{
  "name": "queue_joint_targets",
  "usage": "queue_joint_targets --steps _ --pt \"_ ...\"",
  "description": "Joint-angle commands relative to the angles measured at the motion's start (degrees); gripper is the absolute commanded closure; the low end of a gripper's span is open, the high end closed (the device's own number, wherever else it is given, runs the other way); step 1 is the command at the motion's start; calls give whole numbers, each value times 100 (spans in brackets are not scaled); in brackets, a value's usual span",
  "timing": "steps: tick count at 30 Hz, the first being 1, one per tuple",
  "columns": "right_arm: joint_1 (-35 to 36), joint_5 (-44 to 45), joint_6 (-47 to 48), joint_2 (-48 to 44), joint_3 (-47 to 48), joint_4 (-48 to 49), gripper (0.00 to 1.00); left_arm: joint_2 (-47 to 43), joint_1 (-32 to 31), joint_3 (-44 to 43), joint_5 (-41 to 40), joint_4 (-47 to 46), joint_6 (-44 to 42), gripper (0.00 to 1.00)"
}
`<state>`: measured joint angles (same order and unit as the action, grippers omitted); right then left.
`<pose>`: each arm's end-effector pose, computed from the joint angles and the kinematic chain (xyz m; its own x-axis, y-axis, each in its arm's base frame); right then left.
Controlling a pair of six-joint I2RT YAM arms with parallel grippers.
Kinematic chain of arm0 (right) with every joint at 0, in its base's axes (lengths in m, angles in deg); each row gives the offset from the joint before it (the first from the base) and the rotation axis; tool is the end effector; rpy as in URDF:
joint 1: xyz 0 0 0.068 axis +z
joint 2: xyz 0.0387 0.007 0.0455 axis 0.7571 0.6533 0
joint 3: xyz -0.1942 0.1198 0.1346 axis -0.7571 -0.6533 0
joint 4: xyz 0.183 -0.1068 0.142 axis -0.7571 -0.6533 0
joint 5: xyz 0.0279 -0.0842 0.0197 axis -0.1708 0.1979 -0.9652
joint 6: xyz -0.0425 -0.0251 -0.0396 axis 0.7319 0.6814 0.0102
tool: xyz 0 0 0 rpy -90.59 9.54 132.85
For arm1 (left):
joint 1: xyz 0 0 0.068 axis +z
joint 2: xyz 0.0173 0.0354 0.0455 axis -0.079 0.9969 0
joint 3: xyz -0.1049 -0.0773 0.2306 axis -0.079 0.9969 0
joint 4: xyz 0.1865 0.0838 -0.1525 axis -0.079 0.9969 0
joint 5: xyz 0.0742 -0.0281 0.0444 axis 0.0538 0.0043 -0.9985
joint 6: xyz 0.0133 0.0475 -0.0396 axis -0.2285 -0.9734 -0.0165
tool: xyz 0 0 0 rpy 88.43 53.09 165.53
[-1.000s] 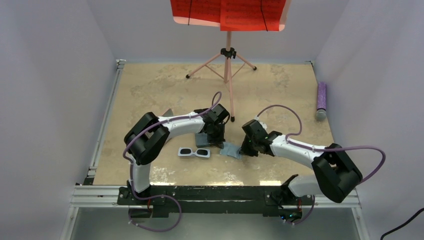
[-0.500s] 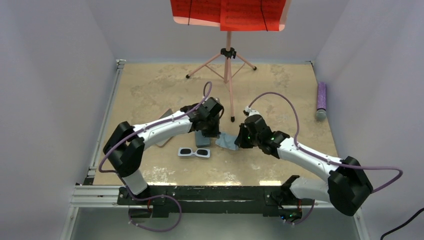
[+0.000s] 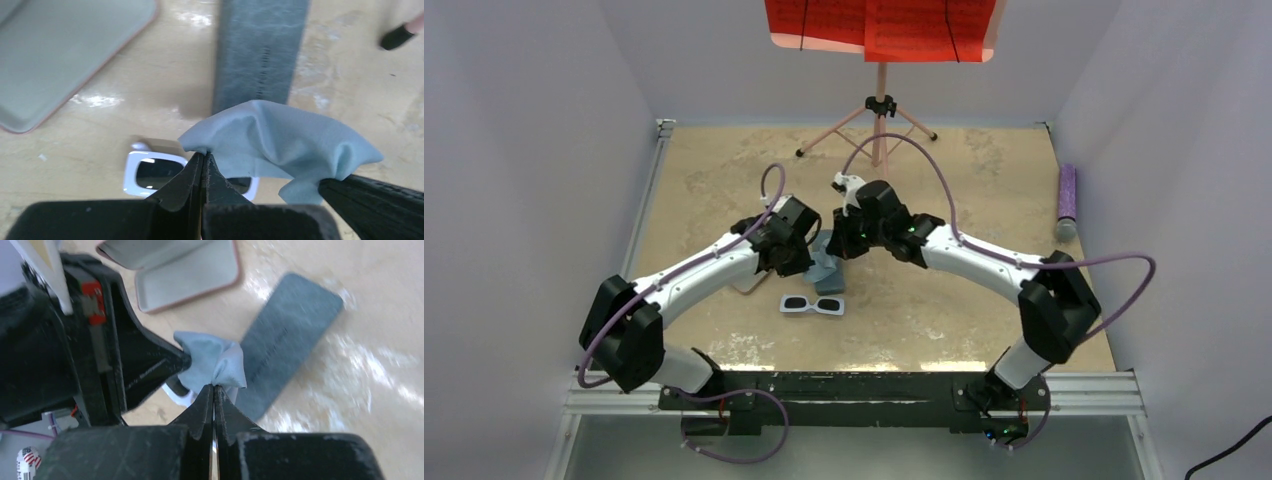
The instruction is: Organize the sunglasses
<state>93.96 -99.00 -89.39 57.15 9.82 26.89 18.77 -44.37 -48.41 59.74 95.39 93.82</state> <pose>0.2449 0.2561 0.2473 -0.7050 -0.1356 -0.6961 -0.5646 0.7013 0.4352 0.2279 -0.1764 0.2222 -0.8453 -0.3231 -0.4256 -0.2286 0.9386 -0.2585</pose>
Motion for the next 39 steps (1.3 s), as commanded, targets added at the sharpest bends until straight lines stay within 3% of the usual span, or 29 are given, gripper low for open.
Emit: queue_joint_targets --steps 1,18,29,39 --pt "148 -394 413 740 1023 25 100 -501 487 461 -234 139 184 100" --pt "439 -895 766 3201 3596 -19 100 -964 1909 1272 -343 60 -53 100" --pt "445 -782 754 4106 4547 -261 100 -686 2144 1397 -670 -190 75 100" --pt "438 -634 755 4213 4586 -411 100 -359 2318 1377 -649 -456 -54 100"
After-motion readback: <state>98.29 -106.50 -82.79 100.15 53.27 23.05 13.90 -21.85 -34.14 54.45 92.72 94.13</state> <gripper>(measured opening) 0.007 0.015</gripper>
